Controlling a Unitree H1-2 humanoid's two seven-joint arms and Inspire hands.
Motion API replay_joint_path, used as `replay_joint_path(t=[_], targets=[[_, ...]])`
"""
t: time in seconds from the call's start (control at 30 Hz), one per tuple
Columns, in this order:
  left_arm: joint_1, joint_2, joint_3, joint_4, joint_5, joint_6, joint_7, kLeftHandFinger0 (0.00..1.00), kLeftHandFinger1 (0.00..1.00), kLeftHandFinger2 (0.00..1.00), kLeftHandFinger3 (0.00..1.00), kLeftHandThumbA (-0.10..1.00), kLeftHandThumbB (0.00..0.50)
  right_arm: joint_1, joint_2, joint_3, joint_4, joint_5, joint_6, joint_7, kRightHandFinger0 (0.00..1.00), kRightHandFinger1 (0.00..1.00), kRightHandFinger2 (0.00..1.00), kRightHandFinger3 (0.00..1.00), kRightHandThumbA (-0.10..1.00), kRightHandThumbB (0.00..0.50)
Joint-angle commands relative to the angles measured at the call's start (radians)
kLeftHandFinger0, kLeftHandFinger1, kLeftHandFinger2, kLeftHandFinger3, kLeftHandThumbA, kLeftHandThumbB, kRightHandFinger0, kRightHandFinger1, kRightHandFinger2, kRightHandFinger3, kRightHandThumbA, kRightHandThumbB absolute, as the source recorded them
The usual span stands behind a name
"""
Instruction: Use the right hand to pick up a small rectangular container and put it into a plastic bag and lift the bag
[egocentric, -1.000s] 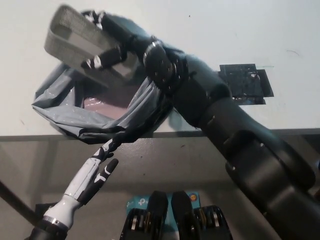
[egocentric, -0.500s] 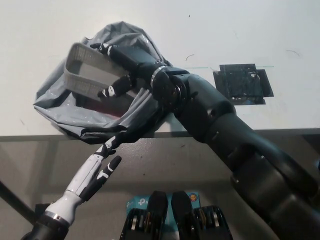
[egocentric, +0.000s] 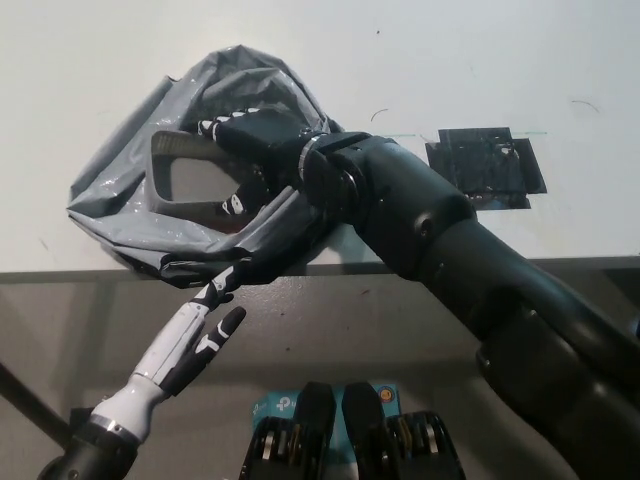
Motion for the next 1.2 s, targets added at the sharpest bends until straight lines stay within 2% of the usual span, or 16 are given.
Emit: replay_joint_path(t=[0.0,0.03,0.07,0.2,0.4,0.47,0.6,0.77,0.97,1.17], targets=[[-0.032,0.021,0.003,-0.014,0.006,-0.019,-0.006,1.0,1.0,1.0,1.0,1.0,0.235,-0.076,-0.011,-0.001,-0.048,-0.032,0.02,0.042,1.0,1.0,1.0,1.0,0.8,0.465],[-0.032,0.021,0.003,-0.013,0.005,-0.018,-0.007,1.0,1.0,1.0,1.0,1.0,0.236,-0.077,-0.011,-0.003,-0.049,-0.032,0.018,0.04,1.0,1.0,1.0,1.0,0.83,0.465],[-0.032,0.021,0.004,-0.011,0.0,-0.021,-0.009,1.0,1.0,1.0,1.0,1.0,0.218,-0.081,-0.014,-0.011,-0.056,-0.028,0.005,0.038,1.0,1.0,1.0,1.0,0.93,0.477],[-0.035,0.022,0.005,-0.004,0.001,-0.032,-0.01,1.0,1.0,1.0,1.0,1.0,0.213,-0.1,-0.025,-0.054,-0.098,0.006,-0.028,0.032,1.0,1.0,1.0,1.0,1.0,0.491],[-0.034,0.022,0.006,-0.01,0.008,-0.024,-0.01,1.0,1.0,1.0,1.0,1.0,0.227,-0.124,-0.029,-0.127,-0.162,0.062,-0.042,0.061,1.0,1.0,1.0,1.0,1.0,0.498],[-0.033,0.023,0.004,-0.004,0.012,-0.04,-0.008,1.0,1.0,1.0,1.0,1.0,0.209,-0.153,-0.034,-0.169,-0.221,0.091,-0.008,0.107,1.0,1.0,1.0,1.0,1.0,0.5],[-0.033,0.021,0.006,-0.007,0.015,-0.035,-0.006,1.0,1.0,1.0,1.0,1.0,0.222,-0.179,-0.044,-0.211,-0.285,0.122,0.063,0.202,1.0,1.0,1.0,1.0,1.0,0.5],[-0.037,0.02,0.007,-0.005,0.009,-0.036,-0.009,1.0,1.0,1.0,1.0,1.0,0.217,-0.186,-0.059,-0.235,-0.329,0.126,0.106,0.232,1.0,1.0,1.0,1.0,1.0,0.5],[-0.037,0.023,0.007,-0.007,0.011,-0.036,-0.01,1.0,1.0,1.0,1.0,1.0,0.208,-0.183,-0.08,-0.289,-0.361,0.12,0.108,0.156,1.0,1.0,1.0,1.0,1.0,0.5],[-0.035,0.024,0.002,-0.005,0.015,-0.043,-0.012,1.0,1.0,1.0,1.0,1.0,0.19,-0.157,-0.112,-0.245,-0.352,0.023,0.129,0.105,1.0,1.0,1.0,1.0,1.0,0.5]])
